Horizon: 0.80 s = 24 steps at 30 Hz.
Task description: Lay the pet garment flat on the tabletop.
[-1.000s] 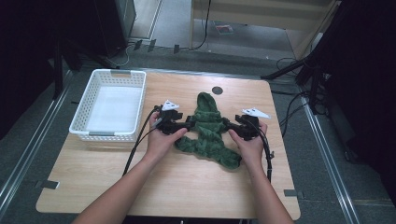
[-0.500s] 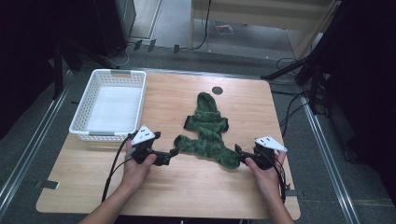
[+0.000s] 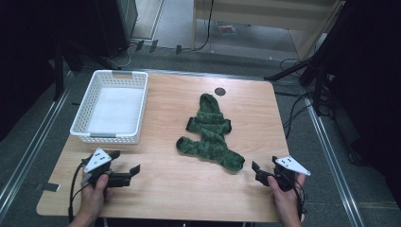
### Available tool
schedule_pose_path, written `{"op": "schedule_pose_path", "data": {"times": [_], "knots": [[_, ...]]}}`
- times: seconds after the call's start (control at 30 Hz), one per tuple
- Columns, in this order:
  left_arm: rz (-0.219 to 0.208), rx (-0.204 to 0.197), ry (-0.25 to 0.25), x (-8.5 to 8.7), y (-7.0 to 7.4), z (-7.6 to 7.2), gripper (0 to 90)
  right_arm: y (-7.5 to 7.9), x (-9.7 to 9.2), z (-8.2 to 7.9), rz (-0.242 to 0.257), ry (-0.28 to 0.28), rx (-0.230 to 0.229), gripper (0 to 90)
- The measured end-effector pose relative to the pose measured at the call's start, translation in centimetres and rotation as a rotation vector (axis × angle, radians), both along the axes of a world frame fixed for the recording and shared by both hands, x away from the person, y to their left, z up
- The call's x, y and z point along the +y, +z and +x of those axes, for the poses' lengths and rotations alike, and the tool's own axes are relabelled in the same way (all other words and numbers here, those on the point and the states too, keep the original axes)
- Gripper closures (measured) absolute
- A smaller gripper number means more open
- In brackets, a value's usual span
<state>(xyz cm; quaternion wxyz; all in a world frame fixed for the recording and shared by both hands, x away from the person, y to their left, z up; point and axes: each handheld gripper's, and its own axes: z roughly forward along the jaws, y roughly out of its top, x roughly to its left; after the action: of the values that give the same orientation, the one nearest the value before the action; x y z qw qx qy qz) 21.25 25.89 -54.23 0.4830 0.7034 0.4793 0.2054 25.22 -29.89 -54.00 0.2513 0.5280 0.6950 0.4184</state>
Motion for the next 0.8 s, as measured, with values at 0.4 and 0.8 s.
{"op": "schedule_pose_path", "data": {"times": [0.4, 0.8], "knots": [[0.048, -0.006, 0.169, 7.3, -0.2, -1.9, 0.8, -0.3, -2.2, -2.1, 0.026, -0.016, 0.025, 14.2], [-0.035, 0.040, 0.227, 9.4, -0.9, -1.4, 0.8, -0.6, -2.9, -2.3, 0.093, -0.011, 0.002, 14.3]]}}
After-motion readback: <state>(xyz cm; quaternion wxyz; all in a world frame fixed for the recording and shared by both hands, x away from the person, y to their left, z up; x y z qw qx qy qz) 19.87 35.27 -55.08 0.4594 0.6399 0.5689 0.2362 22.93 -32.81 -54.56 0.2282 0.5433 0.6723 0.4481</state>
